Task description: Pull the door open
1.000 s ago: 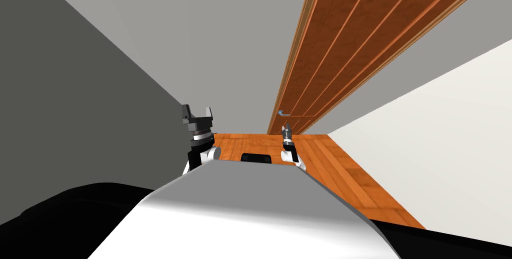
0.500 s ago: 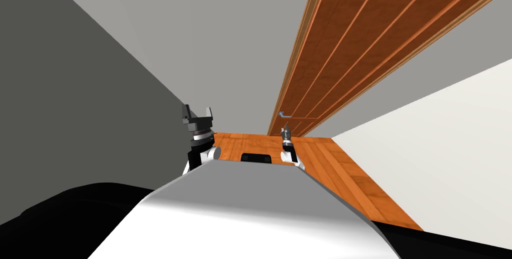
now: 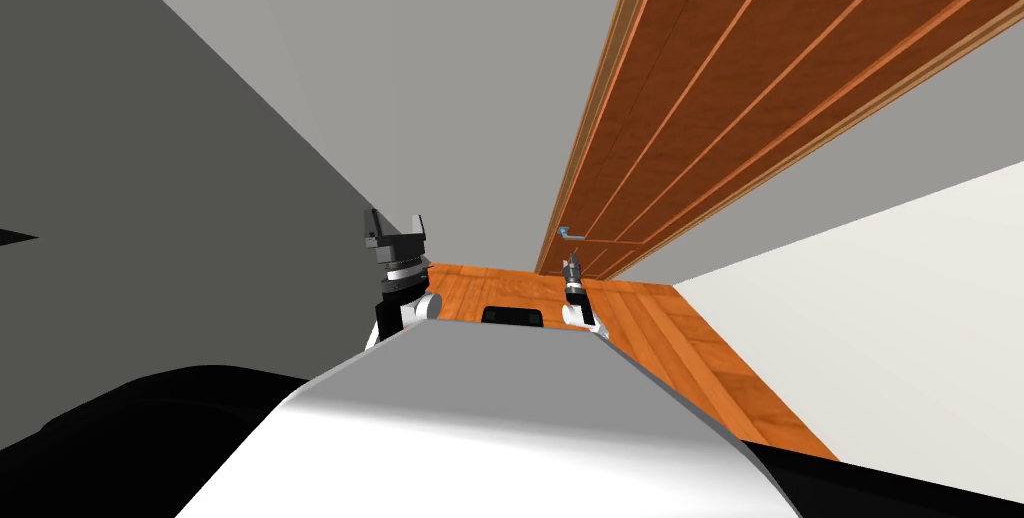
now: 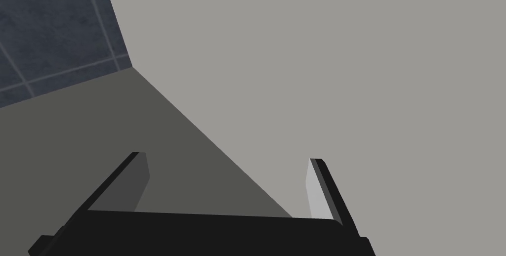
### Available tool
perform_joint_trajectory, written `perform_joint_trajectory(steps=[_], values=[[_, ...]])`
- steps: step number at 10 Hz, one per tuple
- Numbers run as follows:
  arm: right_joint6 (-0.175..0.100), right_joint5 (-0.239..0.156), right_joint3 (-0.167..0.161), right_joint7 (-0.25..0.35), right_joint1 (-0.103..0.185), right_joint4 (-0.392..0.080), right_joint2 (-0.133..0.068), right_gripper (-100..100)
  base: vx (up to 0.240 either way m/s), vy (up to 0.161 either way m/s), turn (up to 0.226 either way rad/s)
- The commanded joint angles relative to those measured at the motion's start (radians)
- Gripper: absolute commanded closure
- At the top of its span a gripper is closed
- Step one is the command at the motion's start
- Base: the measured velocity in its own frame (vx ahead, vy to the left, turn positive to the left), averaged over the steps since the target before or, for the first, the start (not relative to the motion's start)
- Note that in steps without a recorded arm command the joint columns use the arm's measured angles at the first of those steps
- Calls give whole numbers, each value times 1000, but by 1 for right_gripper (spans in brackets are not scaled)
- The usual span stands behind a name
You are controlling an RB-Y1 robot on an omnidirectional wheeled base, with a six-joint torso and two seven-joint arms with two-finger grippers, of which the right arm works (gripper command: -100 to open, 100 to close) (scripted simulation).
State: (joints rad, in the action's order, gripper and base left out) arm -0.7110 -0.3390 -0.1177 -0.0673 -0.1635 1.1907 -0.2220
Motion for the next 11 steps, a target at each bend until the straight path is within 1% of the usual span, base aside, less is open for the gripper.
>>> perform_joint_trajectory(steps=[1, 3, 4, 8, 11], values=[[-10, -5, -2, 3, 11, -29, -3, -100, 24, -42, 46], [-27, -24, -10, 8, 33, -94, -13, -100, 31, -67, 99], [-27, -24, -10, 8, 33, -95, -13, -100, 39, -57, 41], [-56, -59, -23, 16, 70, -212, -30, -100, 46, -81, 97], [-73, -80, -30, 22, 93, -283, -41, -100, 60, -93, 78]])
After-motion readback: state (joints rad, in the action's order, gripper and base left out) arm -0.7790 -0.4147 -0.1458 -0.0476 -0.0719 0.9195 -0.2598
